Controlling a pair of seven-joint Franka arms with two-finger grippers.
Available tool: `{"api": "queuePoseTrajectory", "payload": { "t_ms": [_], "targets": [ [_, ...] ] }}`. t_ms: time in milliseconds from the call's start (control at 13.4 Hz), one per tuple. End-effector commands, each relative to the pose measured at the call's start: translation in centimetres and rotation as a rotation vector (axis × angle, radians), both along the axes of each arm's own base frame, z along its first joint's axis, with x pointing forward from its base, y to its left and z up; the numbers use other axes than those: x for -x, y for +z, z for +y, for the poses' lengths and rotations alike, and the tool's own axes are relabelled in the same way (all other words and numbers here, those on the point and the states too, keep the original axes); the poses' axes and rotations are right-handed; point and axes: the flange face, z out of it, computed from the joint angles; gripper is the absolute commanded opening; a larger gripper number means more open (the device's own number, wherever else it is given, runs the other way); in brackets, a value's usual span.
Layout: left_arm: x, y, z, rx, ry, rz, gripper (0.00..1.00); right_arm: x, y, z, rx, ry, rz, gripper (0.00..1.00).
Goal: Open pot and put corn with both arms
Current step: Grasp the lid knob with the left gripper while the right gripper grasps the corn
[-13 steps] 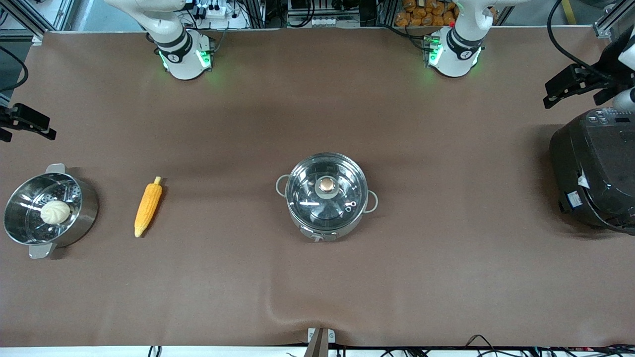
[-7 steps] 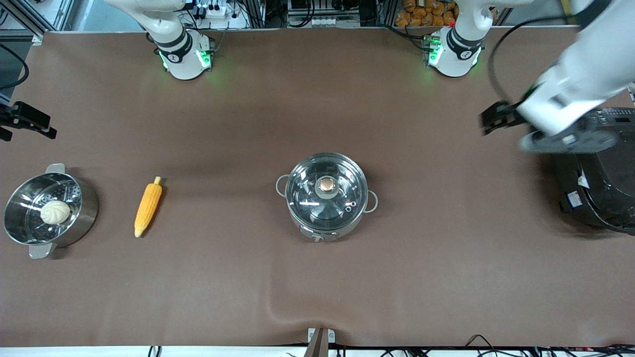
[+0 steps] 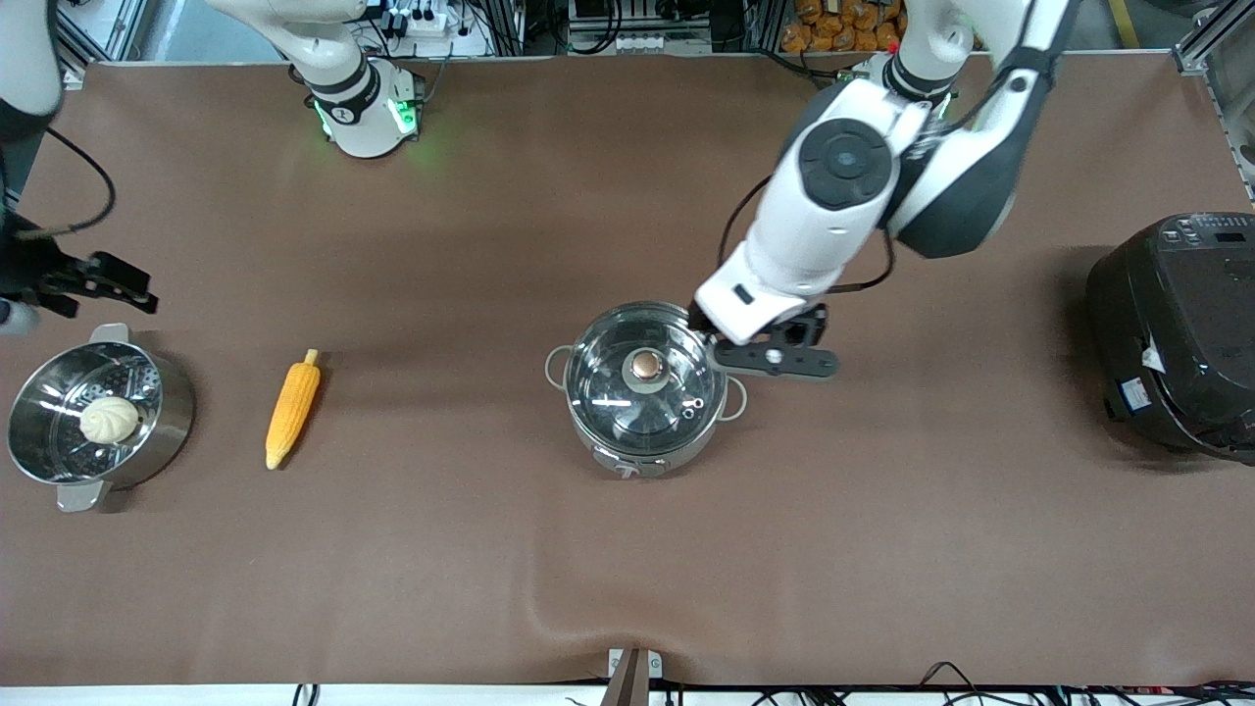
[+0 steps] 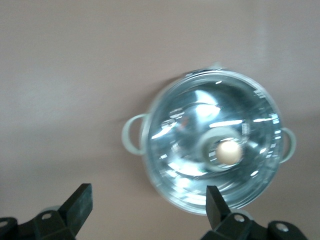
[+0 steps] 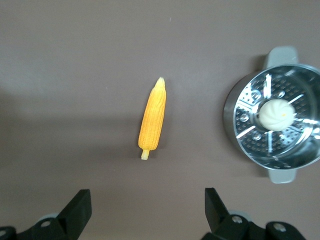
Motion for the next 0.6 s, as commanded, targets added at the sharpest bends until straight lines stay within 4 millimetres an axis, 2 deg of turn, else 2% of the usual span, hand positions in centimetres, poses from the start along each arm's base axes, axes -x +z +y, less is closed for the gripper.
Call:
{"api": "queuePoseTrajectory", "payload": {
  "t_ms": [0, 150, 224, 374, 523],
  "targets": [
    [0.3, -2.3, -3.8, 0.023, -0.018, -0.053, 1.00, 0.5, -8.2, 0.3, 0.012, -0.002, 0.051, 1.00],
    [0.8, -4.9, -6.0, 0.024, -0.032, -0.046, 1.00, 0.3, -14.6, -0.2, 0.017, -0.014, 0.027, 1.00],
    [1.2, -5.8, -6.9, 0.024, -0.040, -0.046, 1.00, 0.6, -17.2, -0.2, 0.018, -0.034, 0.013, 0.98],
    [1.8, -7.5, -8.2, -0.001, -0.070, -0.062, 1.00, 0.8, -21.5, -0.1, 0.016, -0.057, 0.030, 0.94],
    [2.4, -9.3, -9.4, -0.013, -0.083, -0.068, 1.00, 0.7, -25.6, -0.2, 0.010, -0.105, 0.066, 0.83]
  ]
}}
